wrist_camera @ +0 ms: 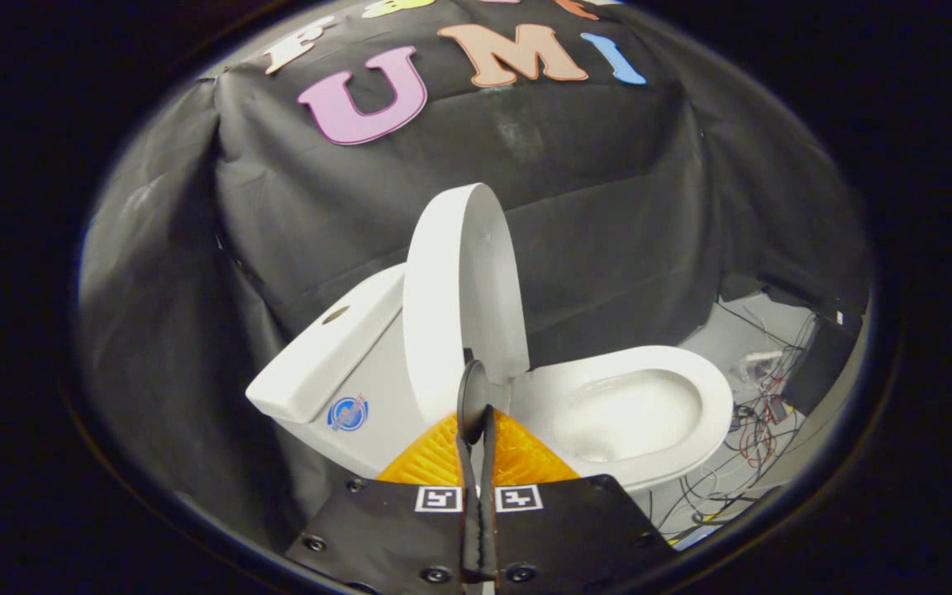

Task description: Open the toilet lid.

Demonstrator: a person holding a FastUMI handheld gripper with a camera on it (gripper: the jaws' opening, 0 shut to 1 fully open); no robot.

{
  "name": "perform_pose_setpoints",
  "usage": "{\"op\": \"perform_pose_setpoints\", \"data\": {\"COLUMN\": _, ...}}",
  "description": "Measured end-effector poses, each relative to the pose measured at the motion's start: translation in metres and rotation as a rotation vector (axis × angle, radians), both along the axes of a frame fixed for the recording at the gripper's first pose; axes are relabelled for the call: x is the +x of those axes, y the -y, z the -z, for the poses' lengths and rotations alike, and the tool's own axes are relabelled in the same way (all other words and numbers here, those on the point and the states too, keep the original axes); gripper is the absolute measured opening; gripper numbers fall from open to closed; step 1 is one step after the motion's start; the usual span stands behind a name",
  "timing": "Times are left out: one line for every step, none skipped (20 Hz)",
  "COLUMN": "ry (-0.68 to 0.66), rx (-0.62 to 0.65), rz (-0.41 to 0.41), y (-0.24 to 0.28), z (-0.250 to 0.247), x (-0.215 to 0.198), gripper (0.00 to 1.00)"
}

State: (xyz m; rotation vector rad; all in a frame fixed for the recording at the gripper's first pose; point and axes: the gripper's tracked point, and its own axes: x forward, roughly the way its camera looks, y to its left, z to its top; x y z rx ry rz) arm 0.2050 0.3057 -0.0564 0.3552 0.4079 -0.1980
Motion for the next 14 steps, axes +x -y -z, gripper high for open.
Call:
{"op": "perform_pose_setpoints", "data": {"ry": 0.002, "rx": -0.009, "rz": -0.006, "y": -0.005, "z": -0.001, "x": 0.003, "gripper": 0.01}}
{"op": "perform_pose_setpoints", "data": {"ry": 0.004, "rx": -0.02, "rz": -0.011, "y": -0.008, "z": -0.002, "x": 0.005, "gripper": 0.01}}
{"op": "perform_pose_setpoints", "data": {"ry": 0.006, "rx": -0.032, "rz": -0.013, "y": -0.011, "z": -0.004, "x": 0.007, "gripper": 0.0}}
{"op": "perform_pose_setpoints", "data": {"ry": 0.006, "rx": -0.036, "rz": -0.018, "y": -0.016, "z": -0.004, "x": 0.009, "gripper": 0.0}}
{"op": "perform_pose_setpoints", "data": {"ry": 0.007, "rx": -0.043, "rz": -0.023, "y": -0.021, "z": -0.003, "x": 0.011, "gripper": 0.01}}
{"op": "perform_pose_setpoints", "data": {"ry": 0.009, "rx": -0.052, "rz": -0.024, "y": -0.024, "z": -0.005, "x": 0.011, "gripper": 0.0}}
{"op": "perform_pose_setpoints", "data": {"ry": 0.013, "rx": -0.062, "rz": -0.02, "y": -0.025, "z": -0.006, "x": 0.014, "gripper": 0.0}}
{"op": "perform_pose_setpoints", "data": {"ry": 0.014, "rx": -0.064, "rz": -0.018, "y": -0.028, "z": -0.006, "x": 0.015, "gripper": 0.0}}
{"op": "perform_pose_setpoints", "data": {"ry": 0.015, "rx": -0.061, "rz": -0.02, "y": -0.032, "z": -0.006, "x": 0.017, "gripper": 0.01}}
{"op": "perform_pose_setpoints", "data": {"ry": 0.014, "rx": -0.061, "rz": -0.03, "y": -0.038, "z": -0.005, "x": 0.018, "gripper": 0.01}}
{"op": "perform_pose_setpoints", "data": {"ry": 0.012, "rx": -0.071, "rz": -0.043, "y": -0.041, "z": -0.004, "x": 0.02, "gripper": 0.0}}
{"op": "perform_pose_setpoints", "data": {"ry": 0.009, "rx": -0.091, "rz": -0.055, "y": -0.044, "z": -0.004, "x": 0.021, "gripper": 0.01}}
{"op": "perform_pose_setpoints", "data": {"ry": 0.007, "rx": -0.11, "rz": -0.062, "y": -0.048, "z": -0.005, "x": 0.024, "gripper": 0.0}}
{"op": "perform_pose_setpoints", "data": {"ry": 0.006, "rx": -0.125, "rz": -0.065, "y": -0.051, "z": -0.004, "x": 0.024, "gripper": 0.0}}
